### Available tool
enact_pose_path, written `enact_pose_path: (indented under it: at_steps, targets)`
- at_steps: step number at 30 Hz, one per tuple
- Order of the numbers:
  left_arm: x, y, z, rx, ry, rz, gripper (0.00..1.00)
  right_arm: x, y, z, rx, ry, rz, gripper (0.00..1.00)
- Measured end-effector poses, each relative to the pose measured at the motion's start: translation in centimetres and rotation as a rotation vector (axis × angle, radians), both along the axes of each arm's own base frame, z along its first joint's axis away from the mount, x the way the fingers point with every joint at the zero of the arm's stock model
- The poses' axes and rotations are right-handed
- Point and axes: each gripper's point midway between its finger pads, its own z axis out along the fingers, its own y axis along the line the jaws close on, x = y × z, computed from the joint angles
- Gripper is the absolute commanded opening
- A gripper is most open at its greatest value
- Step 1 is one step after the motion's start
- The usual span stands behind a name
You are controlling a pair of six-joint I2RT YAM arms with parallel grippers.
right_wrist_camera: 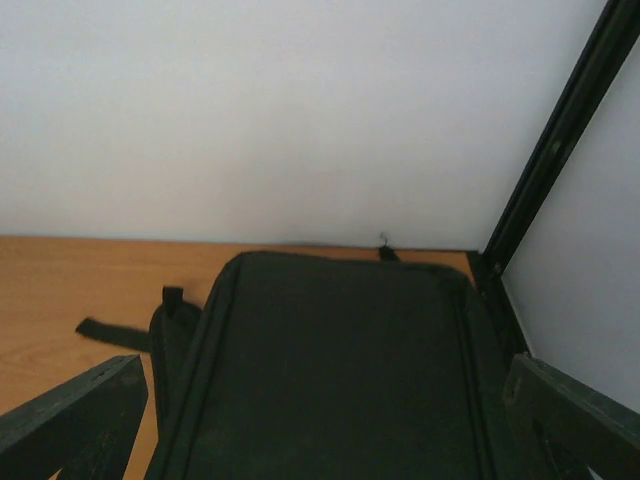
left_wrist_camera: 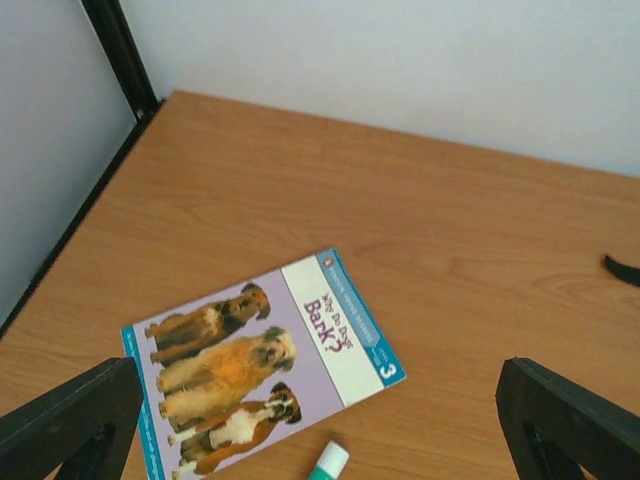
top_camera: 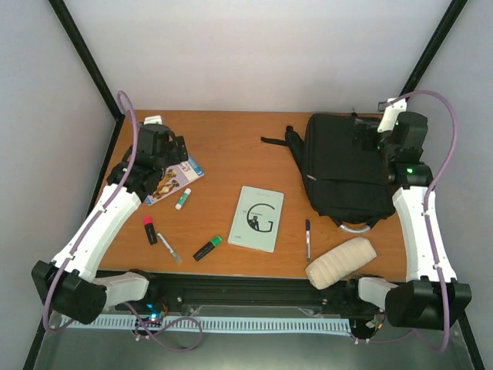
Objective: Pack the student bag
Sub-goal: Adjust the book at the center of the board.
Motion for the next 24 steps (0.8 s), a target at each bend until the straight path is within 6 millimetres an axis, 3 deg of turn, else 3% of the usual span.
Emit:
enact_pose_path:
  at_steps: [5,9,18,24]
  targets:
    - [0.1,0.4,-4.1,-0.076,0.074,-0.032,0.92,0.6,0.7,-3.5,-0.015,0.09,0.046,1.0]
    - [-0.3,-0.4,-7.3,-0.169,0.145,-0.092,0.86,0.0,1.4,-6.2,-0.069,0.177,0.108,1.0]
    - [-2.4,-5.6,-11.4,-0.344,0.285,-0.31,0.81,-3.8,2.8,-13.1,-0.216,0.4,0.281,0.9]
    - [-4.0,-10.5,-13.5,-0.408,0.389,-0.464,0.79,-6.9,3.8,-16.7,-0.253,0.544,0.399,0.82]
